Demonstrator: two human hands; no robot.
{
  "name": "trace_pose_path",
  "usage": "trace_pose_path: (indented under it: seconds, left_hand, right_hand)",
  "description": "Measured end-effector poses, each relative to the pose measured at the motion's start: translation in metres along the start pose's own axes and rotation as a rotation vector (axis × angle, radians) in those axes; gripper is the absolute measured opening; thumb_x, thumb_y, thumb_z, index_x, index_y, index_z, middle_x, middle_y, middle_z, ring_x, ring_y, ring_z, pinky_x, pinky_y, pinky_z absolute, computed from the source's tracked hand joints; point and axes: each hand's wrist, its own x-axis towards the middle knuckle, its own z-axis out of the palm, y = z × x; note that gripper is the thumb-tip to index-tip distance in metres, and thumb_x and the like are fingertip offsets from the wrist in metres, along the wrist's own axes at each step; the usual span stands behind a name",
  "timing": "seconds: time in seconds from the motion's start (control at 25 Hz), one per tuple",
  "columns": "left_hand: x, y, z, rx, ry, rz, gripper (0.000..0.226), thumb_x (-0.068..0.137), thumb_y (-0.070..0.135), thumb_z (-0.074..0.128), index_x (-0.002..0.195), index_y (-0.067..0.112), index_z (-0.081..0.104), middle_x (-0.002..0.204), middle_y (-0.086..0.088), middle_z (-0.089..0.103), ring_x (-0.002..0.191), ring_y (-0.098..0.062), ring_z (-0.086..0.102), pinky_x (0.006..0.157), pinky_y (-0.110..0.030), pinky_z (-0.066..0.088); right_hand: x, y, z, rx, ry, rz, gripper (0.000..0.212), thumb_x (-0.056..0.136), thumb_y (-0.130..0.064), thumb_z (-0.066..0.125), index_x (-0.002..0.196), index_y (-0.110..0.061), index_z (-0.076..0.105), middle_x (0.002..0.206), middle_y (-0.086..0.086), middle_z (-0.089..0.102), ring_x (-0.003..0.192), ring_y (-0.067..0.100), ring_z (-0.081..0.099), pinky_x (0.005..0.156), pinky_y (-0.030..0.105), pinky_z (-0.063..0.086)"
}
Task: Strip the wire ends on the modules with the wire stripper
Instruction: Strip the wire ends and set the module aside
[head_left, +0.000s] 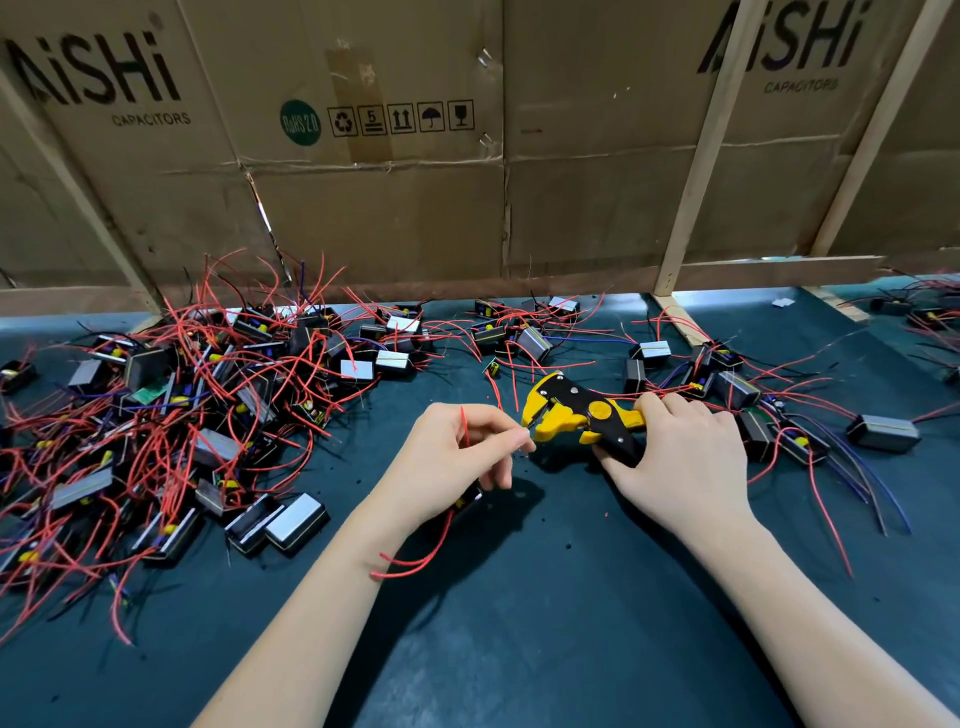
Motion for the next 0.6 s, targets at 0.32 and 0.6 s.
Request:
trace_pose_path:
  seconds: [0.32, 0.6]
  left_hand:
    - [0.0007, -0.0023, 0.0075, -0.067, 0.022, -0.019, 0.021, 0.098, 0.009, 0.055, 0.085, 0.001, 0.069, 0.054, -0.007, 0.065, 0.046, -0.014, 0.055, 0.052, -0.013, 0.043]
    - [0.0009, -0.0008, 0.006, -0.12, 0.033, -0.033, 0.022, 0.098, 0.009, 0.055, 0.084, 0.001, 0.07, 0.055, -0.01, 0.065, 0.047, -0.018, 0.055, 0.053, -0.02, 0.046]
  right_hand:
    - [-0.0018, -0.0092, -0.0057, 0.05, 0.103, -0.04, 0.046, 0.068, -0.046, 0.078, 0.088, -0.008, 0.062, 0.081, 0.008, 0.063, 0.078, 0.034, 0.058, 0.071, 0.04, 0.038]
    - [-0.0024, -0.0083, -0.0067, 0.065, 0.139, -0.055, 0.046, 0.068, -0.049, 0.078, 0.084, -0.009, 0.062, 0.078, 0.006, 0.063, 0.077, 0.033, 0.059, 0.07, 0.039, 0.038]
